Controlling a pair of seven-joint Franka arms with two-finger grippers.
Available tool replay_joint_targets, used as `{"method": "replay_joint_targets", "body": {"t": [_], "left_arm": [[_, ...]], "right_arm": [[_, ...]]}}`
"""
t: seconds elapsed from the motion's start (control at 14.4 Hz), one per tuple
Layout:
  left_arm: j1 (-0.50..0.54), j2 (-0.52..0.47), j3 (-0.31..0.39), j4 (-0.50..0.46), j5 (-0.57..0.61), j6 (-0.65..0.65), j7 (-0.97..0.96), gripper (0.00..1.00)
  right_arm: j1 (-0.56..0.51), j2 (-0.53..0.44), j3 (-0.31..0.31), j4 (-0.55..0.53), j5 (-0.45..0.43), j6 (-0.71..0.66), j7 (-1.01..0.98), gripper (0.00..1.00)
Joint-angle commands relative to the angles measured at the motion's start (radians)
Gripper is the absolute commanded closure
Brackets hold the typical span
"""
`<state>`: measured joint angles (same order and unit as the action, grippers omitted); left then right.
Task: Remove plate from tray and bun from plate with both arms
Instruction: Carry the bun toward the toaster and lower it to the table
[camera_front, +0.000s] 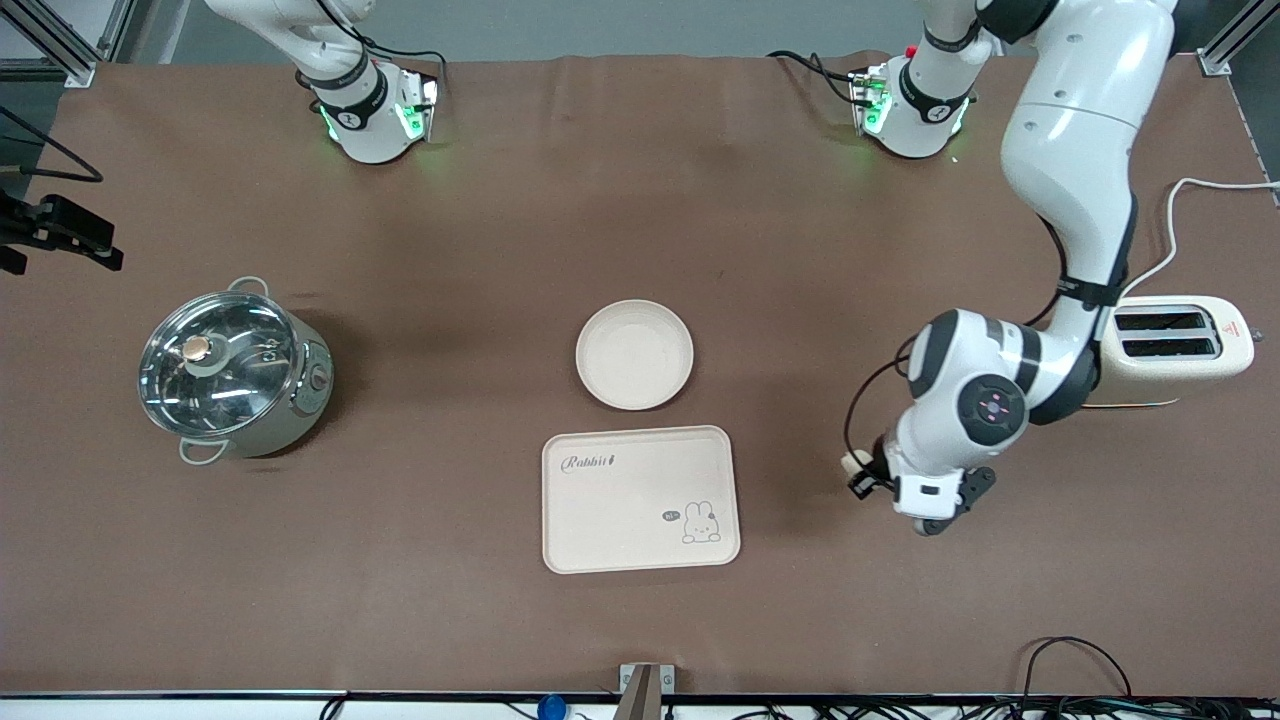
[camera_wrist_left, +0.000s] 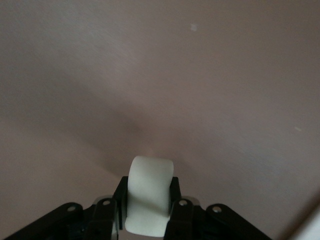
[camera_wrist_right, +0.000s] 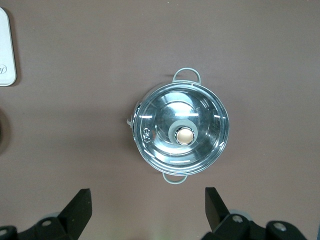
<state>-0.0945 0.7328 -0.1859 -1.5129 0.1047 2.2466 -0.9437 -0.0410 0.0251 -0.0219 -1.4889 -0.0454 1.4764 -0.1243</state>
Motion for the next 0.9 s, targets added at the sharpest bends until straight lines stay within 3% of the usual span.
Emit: {"method": "replay_joint_targets", "body": {"t": [0.0, 0.14, 0.35, 0.42, 0.62, 0.83], "left_arm": [[0.044, 0.013, -0.009, -0.023, 0.02, -0.007, 0.046, 0.64], [0.048, 0.025, -0.009, -0.033, 0.02, -0.007, 0.055, 0.56], [0.048, 0.022, -0.009, -0.043, 0.02, -0.007, 0.054, 0.06], [0.05, 0.016, -0.009, -0.04, 0.02, -0.008, 0.052, 0.0], [0.05, -0.024, -0.01, -0.023, 0.033, -0.01, 0.092, 0.0], [0.055, -0.13, -0.01, 0.031, 0.075, -0.122, 0.224, 0.0]], "right_arm": [[-0.004, -0.019, 0.002, -0.013, 0.013, -0.005, 0.009, 0.0], [-0.01, -0.017, -0.004, 0.007, 0.016, -0.004, 0.005, 0.0], [-0.013, -0.019, -0.003, 0.024, 0.013, -0.001, 0.002, 0.0], [-0.014, -0.017, -0.003, 0.024, 0.015, -0.001, 0.002, 0.0], [-0.01, -0.017, -0.003, 0.024, 0.015, -0.005, 0.003, 0.0], [-0.011, -0.017, -0.001, 0.018, 0.016, -0.008, 0.003, 0.0]]}}
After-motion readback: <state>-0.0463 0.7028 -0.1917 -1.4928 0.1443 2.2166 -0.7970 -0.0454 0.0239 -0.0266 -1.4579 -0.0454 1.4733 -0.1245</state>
